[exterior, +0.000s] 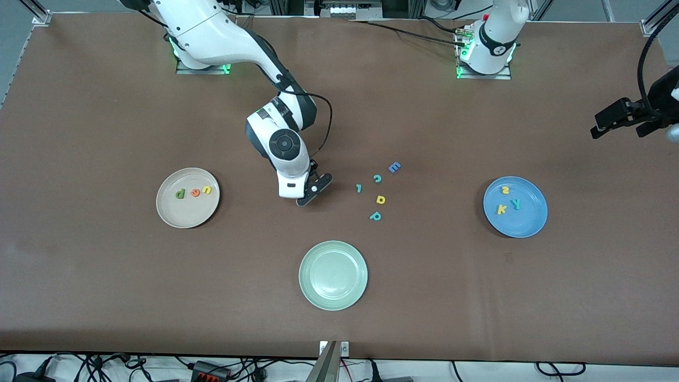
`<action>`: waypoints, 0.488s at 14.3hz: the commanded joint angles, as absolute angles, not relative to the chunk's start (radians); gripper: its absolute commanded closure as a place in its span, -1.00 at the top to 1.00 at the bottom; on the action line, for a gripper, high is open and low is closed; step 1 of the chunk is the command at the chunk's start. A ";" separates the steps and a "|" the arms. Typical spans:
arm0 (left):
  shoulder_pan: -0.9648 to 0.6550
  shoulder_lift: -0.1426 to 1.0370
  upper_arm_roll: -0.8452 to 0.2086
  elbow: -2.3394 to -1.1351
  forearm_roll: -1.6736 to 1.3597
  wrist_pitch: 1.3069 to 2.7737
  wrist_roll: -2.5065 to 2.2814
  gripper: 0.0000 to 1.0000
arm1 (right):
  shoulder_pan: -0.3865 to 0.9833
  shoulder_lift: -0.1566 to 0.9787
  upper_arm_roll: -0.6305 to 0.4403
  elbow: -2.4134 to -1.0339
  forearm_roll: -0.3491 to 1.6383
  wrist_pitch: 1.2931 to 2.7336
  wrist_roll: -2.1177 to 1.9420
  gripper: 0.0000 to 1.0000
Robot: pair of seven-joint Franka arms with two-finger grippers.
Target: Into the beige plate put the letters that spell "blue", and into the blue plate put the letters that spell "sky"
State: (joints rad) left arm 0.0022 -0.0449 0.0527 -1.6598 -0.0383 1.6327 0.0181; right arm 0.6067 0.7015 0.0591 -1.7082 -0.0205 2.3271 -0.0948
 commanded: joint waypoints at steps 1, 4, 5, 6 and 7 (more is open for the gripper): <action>-0.009 -0.037 0.058 -1.628 -0.049 1.608 0.135 1.00 | 0.618 0.712 0.049 -1.683 -0.037 2.306 -0.080 -0.86; -0.005 -0.035 0.060 -1.626 -0.057 1.611 0.146 1.00 | 0.594 0.703 0.035 -1.681 -0.038 2.293 -0.087 -0.96; -0.005 -0.035 0.060 -1.625 -0.057 1.612 0.146 1.00 | 0.591 0.698 0.020 -1.678 -0.038 2.281 -0.094 -0.98; -0.003 -0.034 0.061 -1.623 -0.058 1.612 0.146 1.00 | 0.578 0.671 -0.012 -1.677 -0.041 2.243 -0.094 -1.00; -0.002 -0.034 0.061 -1.618 -0.057 1.612 0.146 1.00 | 0.563 0.640 -0.024 -1.677 -0.040 2.190 -0.089 -1.00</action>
State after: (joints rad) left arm -0.0034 -0.0448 0.0540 -1.6508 -0.0383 1.6300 0.1169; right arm 0.5972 0.6940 -0.0042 -1.6846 -0.0231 2.2776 -0.0947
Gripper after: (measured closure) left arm 0.000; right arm 0.903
